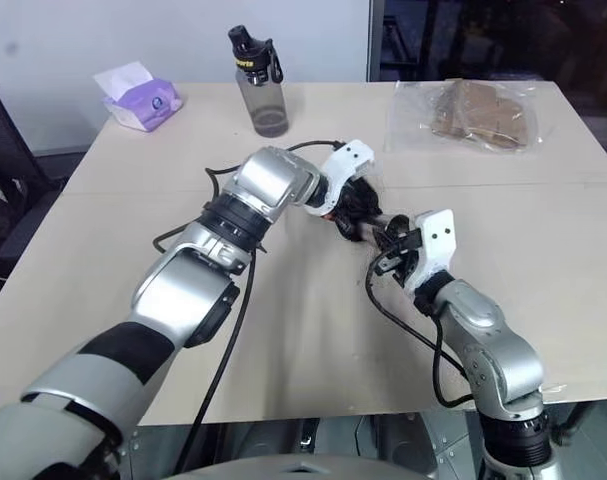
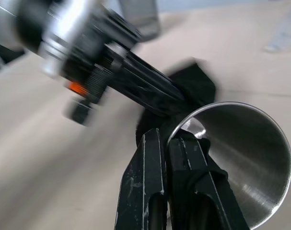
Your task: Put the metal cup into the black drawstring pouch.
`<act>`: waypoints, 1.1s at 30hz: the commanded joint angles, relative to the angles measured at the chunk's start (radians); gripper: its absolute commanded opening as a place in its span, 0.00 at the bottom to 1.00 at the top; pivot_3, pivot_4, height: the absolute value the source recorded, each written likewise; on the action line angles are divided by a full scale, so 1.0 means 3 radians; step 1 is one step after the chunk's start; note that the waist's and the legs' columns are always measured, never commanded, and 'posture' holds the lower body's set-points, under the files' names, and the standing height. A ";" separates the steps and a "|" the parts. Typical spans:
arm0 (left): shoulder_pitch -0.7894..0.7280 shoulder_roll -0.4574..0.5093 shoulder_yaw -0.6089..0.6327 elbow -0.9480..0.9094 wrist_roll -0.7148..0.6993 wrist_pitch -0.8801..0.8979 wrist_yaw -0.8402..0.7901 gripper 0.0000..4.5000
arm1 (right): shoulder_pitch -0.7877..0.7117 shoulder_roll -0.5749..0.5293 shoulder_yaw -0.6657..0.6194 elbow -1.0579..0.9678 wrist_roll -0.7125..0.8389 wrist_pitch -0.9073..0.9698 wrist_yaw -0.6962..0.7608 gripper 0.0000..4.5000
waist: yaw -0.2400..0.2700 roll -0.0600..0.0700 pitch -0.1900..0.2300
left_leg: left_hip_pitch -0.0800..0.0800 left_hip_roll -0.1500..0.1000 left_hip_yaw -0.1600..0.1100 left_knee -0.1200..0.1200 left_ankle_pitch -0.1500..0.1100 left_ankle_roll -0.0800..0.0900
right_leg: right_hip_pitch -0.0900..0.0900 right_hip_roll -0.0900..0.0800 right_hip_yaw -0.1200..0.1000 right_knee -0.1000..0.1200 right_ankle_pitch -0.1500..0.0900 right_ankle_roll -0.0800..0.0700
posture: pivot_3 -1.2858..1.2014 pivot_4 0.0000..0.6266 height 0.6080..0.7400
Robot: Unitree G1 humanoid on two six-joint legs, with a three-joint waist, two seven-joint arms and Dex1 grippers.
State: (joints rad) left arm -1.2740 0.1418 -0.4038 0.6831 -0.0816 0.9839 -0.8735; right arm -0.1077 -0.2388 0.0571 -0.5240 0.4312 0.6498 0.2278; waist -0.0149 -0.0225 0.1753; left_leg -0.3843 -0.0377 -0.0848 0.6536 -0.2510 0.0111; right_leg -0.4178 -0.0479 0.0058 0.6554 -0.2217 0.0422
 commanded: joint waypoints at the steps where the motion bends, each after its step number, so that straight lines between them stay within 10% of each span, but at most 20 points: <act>1: -0.0099 -0.0057 -0.0019 -0.0141 -0.0014 -0.0005 -0.0122 0.00 | 0.0019 0.0094 0.0055 -0.0036 -0.0122 -0.0224 -0.0036 0.03 | -0.0001 0.0000 0.0000 | 0.0000 0.0000 0.0000 0.0000 0.0000 0.0000 | 0.0000 0.0000 0.0000 0.0000 0.0000 0.0000 | 0.52 0.24 1.00; 33: 0.0192 0.0358 0.0047 -0.0766 -0.0290 0.0902 -0.0221 0.00 | -0.0185 0.0711 -0.0153 0.0959 0.0264 -0.0618 0.0430 0.03 | -0.0097 0.0001 -0.0001 | 0.0014 0.0006 0.0020 -0.0001 0.0000 0.0000 | -0.0006 0.0005 0.0028 0.0019 -0.0001 0.0001 | 0.52 0.24 1.00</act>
State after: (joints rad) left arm -1.2161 0.2406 -0.3951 0.5039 -0.1562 1.2465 -0.9408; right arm -0.1646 -0.0392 0.0094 -0.2152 0.4752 0.4655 0.3414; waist -0.0439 -0.0224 0.1751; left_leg -0.3801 -0.0358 -0.0788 0.6533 -0.2511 0.0111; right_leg -0.4198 -0.0464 0.0146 0.6611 -0.2218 0.0424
